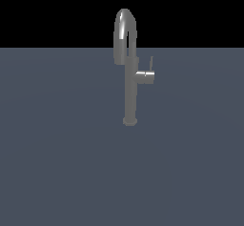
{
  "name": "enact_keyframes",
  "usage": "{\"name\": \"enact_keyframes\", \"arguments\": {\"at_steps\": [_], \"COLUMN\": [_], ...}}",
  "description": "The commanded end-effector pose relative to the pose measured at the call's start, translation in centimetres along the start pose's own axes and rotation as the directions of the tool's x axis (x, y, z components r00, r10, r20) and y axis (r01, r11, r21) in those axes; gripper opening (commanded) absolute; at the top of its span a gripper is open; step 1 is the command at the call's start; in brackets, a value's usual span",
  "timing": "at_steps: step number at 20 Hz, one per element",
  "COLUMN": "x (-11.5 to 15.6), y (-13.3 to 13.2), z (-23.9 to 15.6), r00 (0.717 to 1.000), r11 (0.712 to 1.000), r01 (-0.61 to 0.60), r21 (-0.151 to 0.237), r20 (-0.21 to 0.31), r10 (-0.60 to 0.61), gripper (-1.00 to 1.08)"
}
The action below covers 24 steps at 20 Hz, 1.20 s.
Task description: Turn on the faucet by rotating a designated handle.
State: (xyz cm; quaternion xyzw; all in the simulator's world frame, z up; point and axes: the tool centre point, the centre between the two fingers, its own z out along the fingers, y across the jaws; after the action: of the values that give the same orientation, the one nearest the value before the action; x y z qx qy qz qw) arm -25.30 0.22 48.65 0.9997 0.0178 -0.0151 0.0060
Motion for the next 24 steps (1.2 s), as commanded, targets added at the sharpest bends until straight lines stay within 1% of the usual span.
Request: {"name": "enact_keyframes", "arguments": {"at_steps": [1, 6, 12, 15, 19, 24], "x": [0.0, 0.3, 1.6, 2.6, 4.4, 7.1], "y": [0.0, 0.0, -0.1, -0.1, -0.1, 0.2], "z": [0.0, 0.0, -0.1, -0.1, -0.1, 0.1], "r00": [1.000, 1.000, 0.998, 0.995, 0.986, 0.962], "r11": [1.000, 1.000, 0.998, 0.994, 0.982, 0.952], "r01": [0.000, -0.010, -0.049, -0.081, -0.139, -0.231], "r21": [0.000, 0.010, 0.048, 0.078, 0.127, 0.198], "r20": [0.000, 0.008, 0.039, 0.065, 0.112, 0.191], "r10": [0.000, 0.010, 0.047, 0.076, 0.125, 0.194], "gripper": [-1.00, -1.00, -1.00, -1.00, -1.00, -1.00]}}
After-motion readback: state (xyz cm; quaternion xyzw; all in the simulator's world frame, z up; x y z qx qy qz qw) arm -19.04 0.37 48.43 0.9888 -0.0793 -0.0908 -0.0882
